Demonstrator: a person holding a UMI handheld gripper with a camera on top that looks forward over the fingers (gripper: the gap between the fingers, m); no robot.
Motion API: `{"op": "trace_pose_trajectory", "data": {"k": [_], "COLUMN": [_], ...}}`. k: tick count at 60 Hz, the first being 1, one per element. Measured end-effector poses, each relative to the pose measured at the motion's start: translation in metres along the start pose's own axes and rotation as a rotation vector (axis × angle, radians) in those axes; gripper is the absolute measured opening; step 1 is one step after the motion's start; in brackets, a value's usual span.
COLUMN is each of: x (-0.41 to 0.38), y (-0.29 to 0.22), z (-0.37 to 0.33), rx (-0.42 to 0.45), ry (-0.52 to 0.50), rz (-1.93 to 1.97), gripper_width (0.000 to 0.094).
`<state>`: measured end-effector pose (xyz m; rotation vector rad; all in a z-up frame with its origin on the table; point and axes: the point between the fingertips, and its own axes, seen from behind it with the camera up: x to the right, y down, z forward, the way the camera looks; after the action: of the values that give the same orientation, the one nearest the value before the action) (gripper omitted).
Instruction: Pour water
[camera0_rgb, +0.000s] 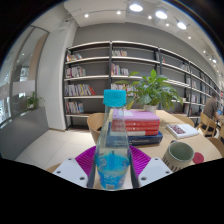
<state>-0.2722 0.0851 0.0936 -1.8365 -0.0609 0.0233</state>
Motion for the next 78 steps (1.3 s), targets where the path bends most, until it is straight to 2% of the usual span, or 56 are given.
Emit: {"op": "trace_pose_trajectory", "data": {"k": [9, 23, 40, 52, 57, 62, 63, 70, 78], "x": [-0.007, -0.008, 0.022, 0.037, 0.046, 0.054, 0.059, 0.057, 0.07], "y": [-0.002, -0.008, -0.05, -0.062, -0.07, -0.07, -0.078, -0.084, -0.083], "z": [0.0, 0.004, 0.0, -0.008, -0.008, 0.001, -0.018, -0.019, -0.013], "rx": [0.057, 0.038, 0.02, -0.05, -0.053, -0.044, -0.06, -0.119, -0.112], "ry": [-0.052, -0.095, -0.146, -0.234, -0.262, -0.273, -0.272, -0.305, -0.297], "rz": [-0.001, 0.124, 0.908, 1.417, 1.608, 1.767, 1.802, 1.978, 2.147], "gripper_width": [0.0377, 0.0375, 0.0375, 0.0375, 0.0375, 0.0376, 0.0374, 0.0374, 0.0378]}}
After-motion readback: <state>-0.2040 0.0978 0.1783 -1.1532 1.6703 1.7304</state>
